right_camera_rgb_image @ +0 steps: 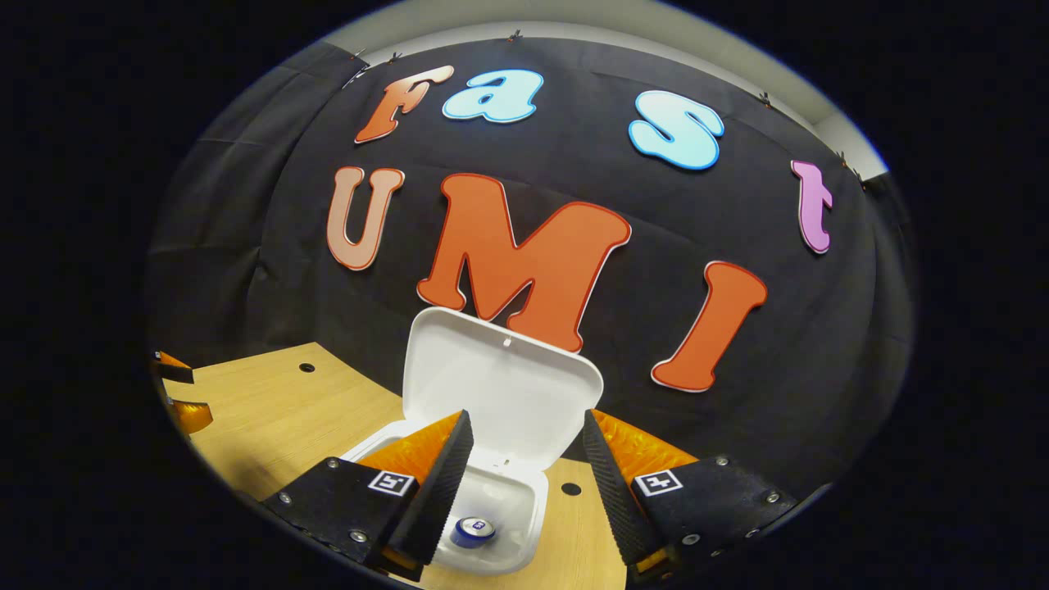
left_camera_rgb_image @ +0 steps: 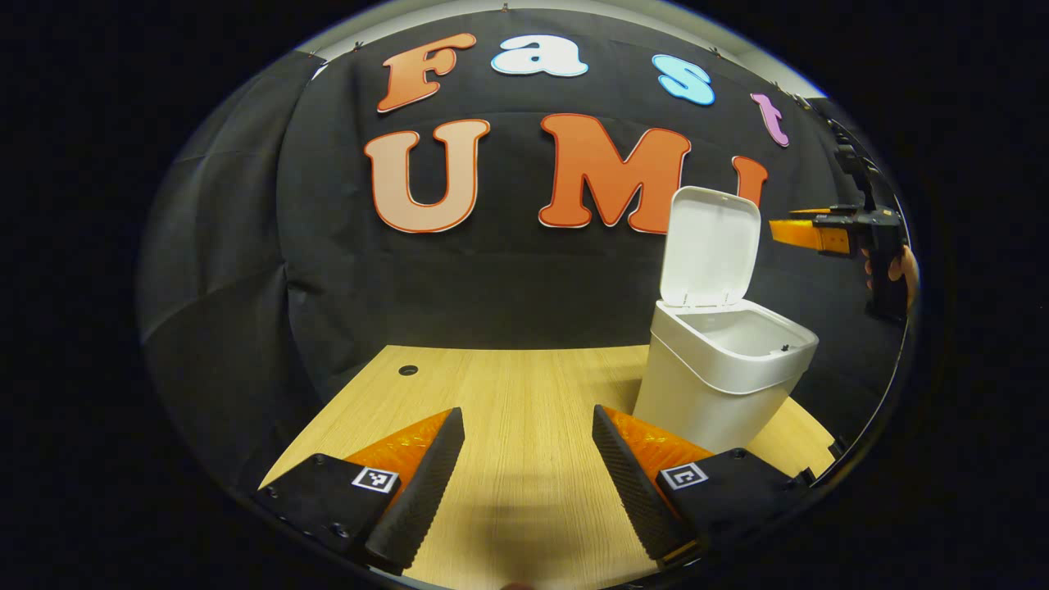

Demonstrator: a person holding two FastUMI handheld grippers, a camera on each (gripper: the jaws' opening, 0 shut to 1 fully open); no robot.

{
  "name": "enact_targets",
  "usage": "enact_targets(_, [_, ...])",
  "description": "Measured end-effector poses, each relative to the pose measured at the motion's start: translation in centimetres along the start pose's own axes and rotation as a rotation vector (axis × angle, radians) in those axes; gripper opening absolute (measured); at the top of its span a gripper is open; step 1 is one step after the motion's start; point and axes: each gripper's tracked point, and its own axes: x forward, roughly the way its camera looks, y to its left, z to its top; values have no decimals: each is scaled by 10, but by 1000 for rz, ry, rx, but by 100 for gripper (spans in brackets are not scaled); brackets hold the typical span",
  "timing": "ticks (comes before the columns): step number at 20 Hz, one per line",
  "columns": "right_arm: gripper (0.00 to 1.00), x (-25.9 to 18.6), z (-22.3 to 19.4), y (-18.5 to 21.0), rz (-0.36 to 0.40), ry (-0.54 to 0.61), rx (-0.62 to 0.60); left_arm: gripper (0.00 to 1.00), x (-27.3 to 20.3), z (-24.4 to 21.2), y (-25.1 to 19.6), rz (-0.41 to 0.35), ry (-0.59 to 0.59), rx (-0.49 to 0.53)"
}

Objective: Press the lid of the desktop garbage bin to open it, pick up the crumpled paper on the desktop and throw it into the bin, then pick up the pop can on the desktop and drop it into the bin, and finally close the garbage bin lid.

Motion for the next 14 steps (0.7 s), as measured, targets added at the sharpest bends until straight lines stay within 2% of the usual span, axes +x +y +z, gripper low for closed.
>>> enact_targets(8, [82,56,57,-1,12,-89,21,100,5,-2,37,100,10,-41])
enact_targets(13, [82,88,58,5,12,-51,41,100,5,4,61,164,2,-53])
enact_targets(14, [82,91,55,7,12,-38,46,96,5,5,67,172,3,-59])
